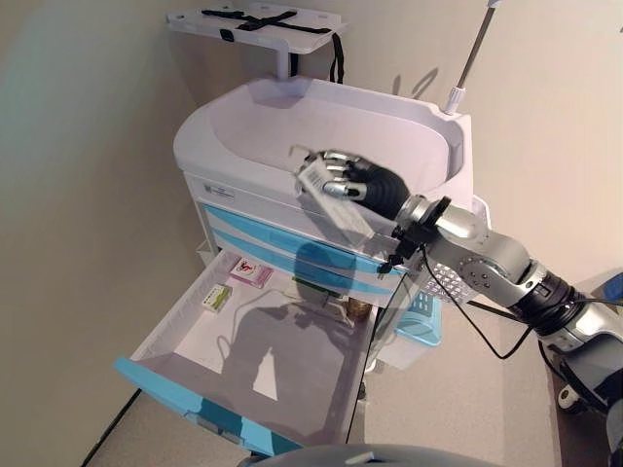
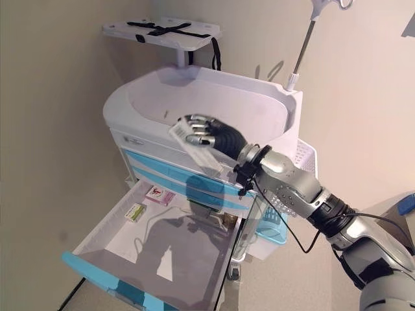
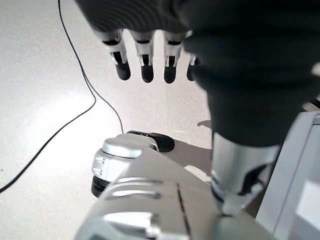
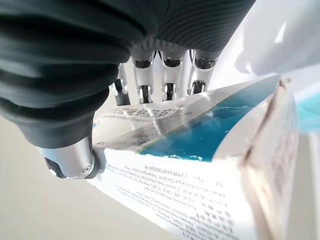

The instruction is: Open the drawer and pick up the medicine

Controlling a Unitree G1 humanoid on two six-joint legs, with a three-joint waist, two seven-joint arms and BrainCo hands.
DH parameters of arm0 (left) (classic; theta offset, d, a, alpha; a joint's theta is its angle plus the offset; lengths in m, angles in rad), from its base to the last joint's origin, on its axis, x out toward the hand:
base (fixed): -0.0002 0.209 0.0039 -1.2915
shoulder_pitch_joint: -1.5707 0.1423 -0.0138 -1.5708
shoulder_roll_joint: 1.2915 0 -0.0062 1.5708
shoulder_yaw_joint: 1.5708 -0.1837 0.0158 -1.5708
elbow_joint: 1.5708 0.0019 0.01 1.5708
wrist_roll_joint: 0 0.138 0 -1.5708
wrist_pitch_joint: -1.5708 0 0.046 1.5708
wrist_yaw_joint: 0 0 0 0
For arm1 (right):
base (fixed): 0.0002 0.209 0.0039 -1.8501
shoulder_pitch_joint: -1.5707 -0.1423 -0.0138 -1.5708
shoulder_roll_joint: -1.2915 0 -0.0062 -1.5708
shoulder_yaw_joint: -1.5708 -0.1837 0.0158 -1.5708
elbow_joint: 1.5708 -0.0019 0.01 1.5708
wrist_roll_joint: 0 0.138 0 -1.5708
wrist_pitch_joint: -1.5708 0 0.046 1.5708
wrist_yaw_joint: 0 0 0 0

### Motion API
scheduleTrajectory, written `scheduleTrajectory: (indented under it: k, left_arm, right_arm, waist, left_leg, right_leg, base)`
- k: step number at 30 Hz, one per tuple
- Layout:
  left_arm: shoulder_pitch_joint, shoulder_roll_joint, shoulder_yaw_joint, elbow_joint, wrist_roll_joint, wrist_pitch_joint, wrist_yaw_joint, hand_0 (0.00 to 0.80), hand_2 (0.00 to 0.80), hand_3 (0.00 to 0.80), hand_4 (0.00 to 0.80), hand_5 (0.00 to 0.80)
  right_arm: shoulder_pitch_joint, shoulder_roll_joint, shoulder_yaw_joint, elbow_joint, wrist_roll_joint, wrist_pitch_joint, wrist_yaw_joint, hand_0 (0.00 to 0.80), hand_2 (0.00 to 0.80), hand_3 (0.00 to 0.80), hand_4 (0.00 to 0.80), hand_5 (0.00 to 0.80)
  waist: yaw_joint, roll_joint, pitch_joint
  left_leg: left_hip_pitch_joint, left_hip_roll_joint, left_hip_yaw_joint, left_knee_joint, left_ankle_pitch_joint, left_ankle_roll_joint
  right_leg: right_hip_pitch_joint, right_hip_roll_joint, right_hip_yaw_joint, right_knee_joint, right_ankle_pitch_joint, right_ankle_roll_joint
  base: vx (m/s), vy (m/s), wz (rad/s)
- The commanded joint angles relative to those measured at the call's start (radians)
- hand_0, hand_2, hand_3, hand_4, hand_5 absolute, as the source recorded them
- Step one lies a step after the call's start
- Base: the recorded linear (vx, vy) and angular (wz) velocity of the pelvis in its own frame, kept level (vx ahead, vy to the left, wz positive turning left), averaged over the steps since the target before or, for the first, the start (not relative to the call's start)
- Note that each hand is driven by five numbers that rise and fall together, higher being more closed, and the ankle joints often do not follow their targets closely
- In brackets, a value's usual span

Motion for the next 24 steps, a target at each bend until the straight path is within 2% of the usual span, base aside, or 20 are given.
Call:
scheduleTrajectory:
  k: [1,2,3,10,11,14,15,19,24]
  left_arm:
    - [-0.031,0.021,0.004,0.079,-0.028,-0.002,-0.006,0.000,0.000,0.000,0.000,0.000]
    - [-0.033,0.022,0.003,0.080,-0.033,0.001,-0.006,0.000,0.000,0.000,0.000,0.000]
    - [-0.036,0.029,0.003,0.085,-0.044,0.003,0.002,0.000,0.000,0.000,0.000,0.000]
    - [-0.037,0.046,-0.017,0.082,-0.067,0.000,0.017,0.000,0.000,0.000,0.000,0.000]
    - [-0.040,0.050,-0.027,0.080,-0.077,-0.002,0.018,0.000,0.000,0.000,0.000,0.000]
    - [-0.045,0.057,-0.035,0.077,-0.082,-0.007,0.018,0.000,0.000,0.000,0.000,0.000]
    - [-0.045,0.057,-0.035,0.077,-0.082,-0.007,0.018,0.000,0.000,0.000,0.000,0.000]
    - [-0.068,0.068,-0.055,0.069,-0.084,-0.014,0.028,0.000,0.000,0.000,0.000,0.000]
    - [-0.093,0.076,-0.080,0.055,-0.092,-0.035,0.043,0.000,0.000,0.000,0.000,0.000]
  right_arm:
    - [-0.131,0.039,-0.062,0.093,-0.095,-0.096,-0.081,0.800,0.800,0.800,0.800,0.800]
    - [-0.145,0.052,-0.068,0.137,-0.134,-0.096,-0.109,0.800,0.800,0.800,0.800,0.800]
    - [-0.199,0.065,-0.069,0.207,-0.245,-0.085,-0.165,0.800,0.800,0.800,0.800,0.800]
    - [-0.309,0.141,-0.074,0.422,-0.446,-0.065,-0.247,0.800,0.800,0.800,0.800,0.800]
    - [-0.344,0.178,-0.076,0.501,-0.507,-0.059,-0.270,0.800,0.800,0.800,0.800,0.800]
    - [-0.400,0.218,-0.070,0.620,-0.639,-0.045,-0.309,0.800,0.800,0.800,0.800,0.800]
    - [-0.401,0.218,-0.069,0.621,-0.640,-0.046,-0.309,0.800,0.800,0.800,0.800,0.800]
    - [-0.466,0.269,-0.061,0.776,-0.855,-0.019,-0.368,0.800,0.800,0.800,0.800,0.800]
    - [-0.515,0.300,-0.054,0.940,-0.954,-0.004,-0.397,0.800,0.800,0.800,0.800,0.800]
  waist:
    - [0.017,-0.055,0.002]
    - [0.019,-0.056,0.005]
    - [0.026,-0.060,0.010]
    - [0.052,-0.070,0.039]
    - [0.064,-0.072,0.050]
    - [0.082,-0.075,0.069]
    - [0.081,-0.075,0.069]
    - [0.111,-0.076,0.099]
    - [0.141,-0.076,0.131]
  left_leg:
    - [0.029,-0.069,0.004,0.020,-0.079,0.049]
    - [0.028,-0.068,0.002,0.019,-0.079,0.049]
    - [0.025,-0.067,-0.002,0.018,-0.077,0.049]
    - [0.009,-0.066,-0.036,0.022,-0.073,0.050]
    - [0.001,-0.070,-0.050,0.025,-0.071,0.051]
    - [-0.021,-0.078,-0.072,0.035,-0.069,0.053]
    - [-0.022,-0.078,-0.072,0.036,-0.069,0.053]
    - [-0.063,-0.092,-0.107,0.056,-0.067,0.056]
    - [-0.113,-0.113,-0.146,0.077,-0.063,0.059]
  right_leg:
    - [-0.014,-0.011,-0.037,0.036,-0.023,0.036]
    - [-0.015,-0.011,-0.037,0.037,-0.024,0.035]
    - [-0.017,-0.009,-0.043,0.040,-0.028,0.033]
    - [-0.022,-0.010,-0.067,0.056,-0.040,0.029]
    - [-0.023,-0.010,-0.077,0.060,-0.044,0.027]
    - [-0.030,-0.012,-0.094,0.069,-0.049,0.027]
    - [-0.031,-0.013,-0.095,0.069,-0.049,0.027]
    - [-0.051,-0.019,-0.125,0.082,-0.053,0.028]
    - [-0.074,-0.025,-0.155,0.081,-0.052,0.029]
  base:
    - [0.000,0.000,0.00]
    - [0.000,0.000,0.00]
    - [0.000,0.000,0.00]
    - [-0.003,-0.015,0.12]
    - [0.001,-0.007,0.21]
    - [-0.017,-0.002,0.31]
    - [-0.024,-0.004,0.24]
    - [-0.033,0.001,0.24]
    - [-0.022,0.006,0.30]
